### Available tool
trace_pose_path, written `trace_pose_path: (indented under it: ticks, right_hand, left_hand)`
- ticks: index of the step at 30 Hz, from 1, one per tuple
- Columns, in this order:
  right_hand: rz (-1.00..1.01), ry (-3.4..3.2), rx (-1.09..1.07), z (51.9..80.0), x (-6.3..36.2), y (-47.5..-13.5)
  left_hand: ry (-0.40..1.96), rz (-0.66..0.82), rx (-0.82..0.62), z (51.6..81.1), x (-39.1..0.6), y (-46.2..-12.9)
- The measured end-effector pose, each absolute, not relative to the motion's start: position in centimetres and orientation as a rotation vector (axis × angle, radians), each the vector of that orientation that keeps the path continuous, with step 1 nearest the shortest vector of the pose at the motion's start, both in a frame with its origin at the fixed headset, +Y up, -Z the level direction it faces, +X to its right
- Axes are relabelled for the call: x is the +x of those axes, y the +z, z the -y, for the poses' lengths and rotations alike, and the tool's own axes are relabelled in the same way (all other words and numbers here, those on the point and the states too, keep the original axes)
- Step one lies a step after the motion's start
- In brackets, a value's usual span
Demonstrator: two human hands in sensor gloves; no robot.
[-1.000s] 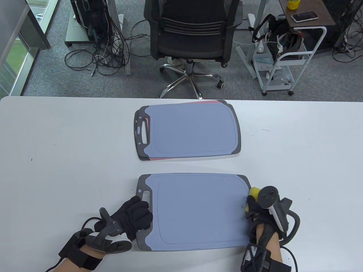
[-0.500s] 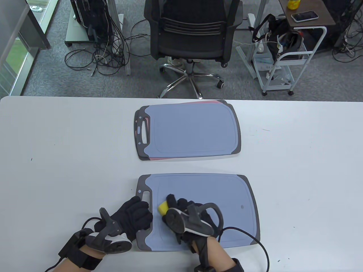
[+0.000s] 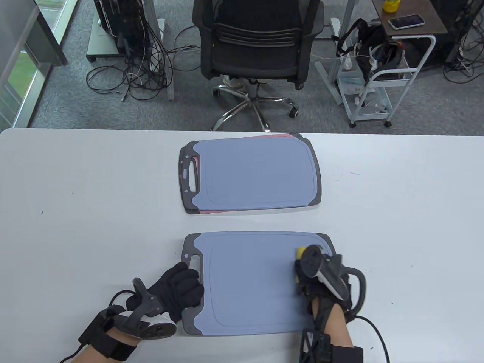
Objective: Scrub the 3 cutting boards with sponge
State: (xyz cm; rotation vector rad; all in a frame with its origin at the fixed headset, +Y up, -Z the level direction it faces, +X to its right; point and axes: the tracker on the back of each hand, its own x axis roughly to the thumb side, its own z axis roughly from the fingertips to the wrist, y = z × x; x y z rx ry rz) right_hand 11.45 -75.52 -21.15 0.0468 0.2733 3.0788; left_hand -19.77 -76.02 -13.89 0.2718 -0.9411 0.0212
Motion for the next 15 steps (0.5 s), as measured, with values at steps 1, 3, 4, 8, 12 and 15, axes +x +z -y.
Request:
trace_pose_path:
  ticks: [1,3,4,8,12,15]
  right_hand:
    - [-0.239,3.07,0.187,75.2,9.2,-20.7]
    - [-0.194,3.041,0.605,74.2,2.3,-18.4]
    - [-0.16,3.019,0.819,73.5,-0.3,-17.1]
    - [-0.096,3.103,0.895,73.4,-1.8,-15.9]
    - [-0.203,3.131,0.408,75.0,6.2,-19.2]
    - [-0.272,3.14,-0.146,76.8,15.8,-21.1]
  left_hand:
    - [0.021,0.941,0.271,76.0,-19.8,-13.9]
    - [0.023,0.94,0.268,76.0,-19.8,-13.9]
    - [0.022,0.94,0.269,76.0,-19.8,-13.9]
    - [0.024,0.939,0.27,76.0,-19.8,-13.9]
    - [0.03,0.937,0.264,76.0,-19.8,-14.0]
    - [0.03,0.936,0.264,76.0,-19.8,-14.0]
